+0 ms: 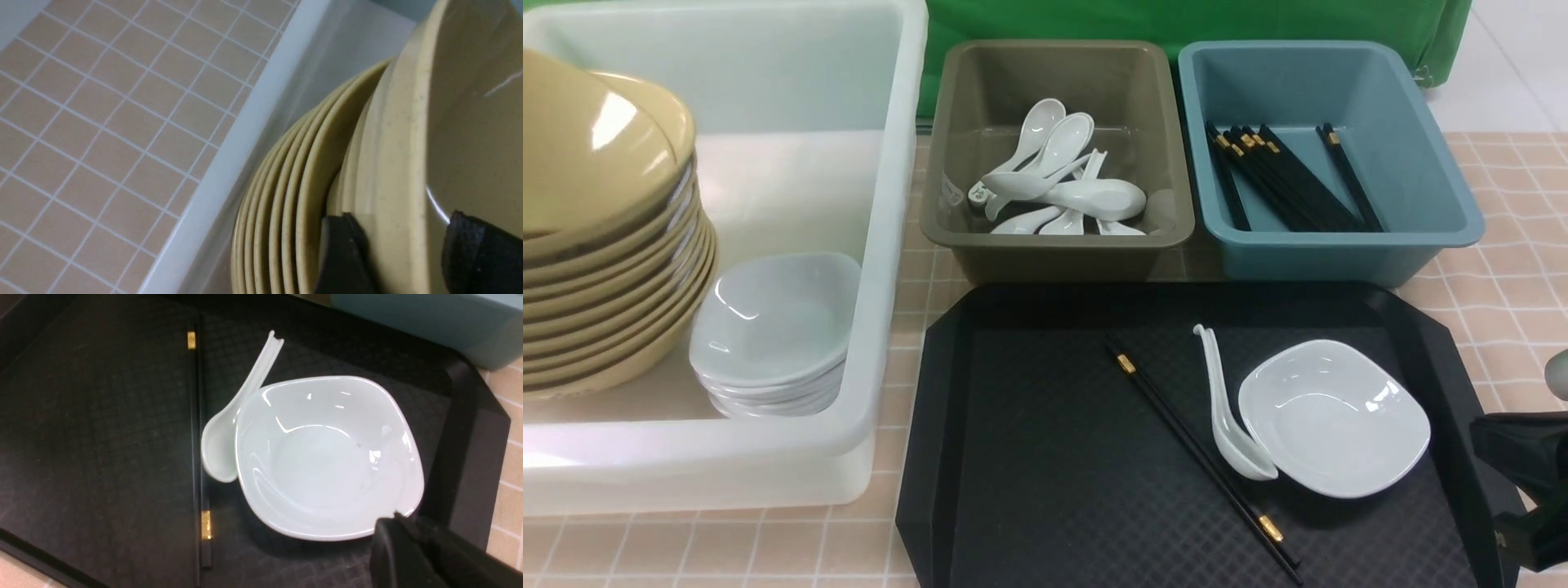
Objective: On brown table put chopsticks spoon bowls plates into blue grey white boxes.
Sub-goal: 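Place the tan bowl onto the bowl stack in the left bin with the left gripper, then reach for and grasp the small white dish on the black tray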
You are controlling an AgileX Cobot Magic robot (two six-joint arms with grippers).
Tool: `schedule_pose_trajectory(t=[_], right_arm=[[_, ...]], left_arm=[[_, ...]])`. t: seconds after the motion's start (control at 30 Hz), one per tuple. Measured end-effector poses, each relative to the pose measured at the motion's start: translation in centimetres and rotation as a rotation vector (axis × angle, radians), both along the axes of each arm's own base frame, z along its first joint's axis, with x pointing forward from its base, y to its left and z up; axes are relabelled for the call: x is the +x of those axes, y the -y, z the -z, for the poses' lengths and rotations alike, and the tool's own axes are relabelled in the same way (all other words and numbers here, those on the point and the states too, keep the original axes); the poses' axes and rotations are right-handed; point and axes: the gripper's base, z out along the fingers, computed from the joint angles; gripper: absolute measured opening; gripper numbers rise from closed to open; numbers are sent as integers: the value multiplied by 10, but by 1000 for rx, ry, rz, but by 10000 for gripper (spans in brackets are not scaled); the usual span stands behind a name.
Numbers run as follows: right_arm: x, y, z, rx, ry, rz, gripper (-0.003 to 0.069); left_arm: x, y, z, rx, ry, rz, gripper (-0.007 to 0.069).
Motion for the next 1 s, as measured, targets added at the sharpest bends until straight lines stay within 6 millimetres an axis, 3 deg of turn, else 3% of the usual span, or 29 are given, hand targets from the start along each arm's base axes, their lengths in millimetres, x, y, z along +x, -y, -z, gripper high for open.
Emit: schedule_pose_trajectory(t=[0.1,0.17,0.33,0.4,0.5,0.7,0.8,0.9,1.0], right_arm=[[0,0,0,0,0,0,89],[0,0,0,0,0,0,91],[0,0,0,0,1,0,97],[0,0,0,3,4,2,98],[0,0,-1,4,6,3,99],[0,0,0,32,-5,26,100],[0,0,1,36,-27,32,100],[2,-1,7,23,-73,31,106],[9,-4,14,-22,-173,14,127]], left_arm=[[-7,5,-9,2,20,2,470],[-17,11,-23,20,61,4,502],[-47,29,-64,97,208,10,486],[-52,32,-68,104,226,11,444],[-48,30,-55,80,198,11,358],[-27,27,12,-108,40,28,116],[-23,48,14,-155,52,140,42],[-24,95,-5,-153,147,367,4],[-40,148,-30,-111,262,609,-7]])
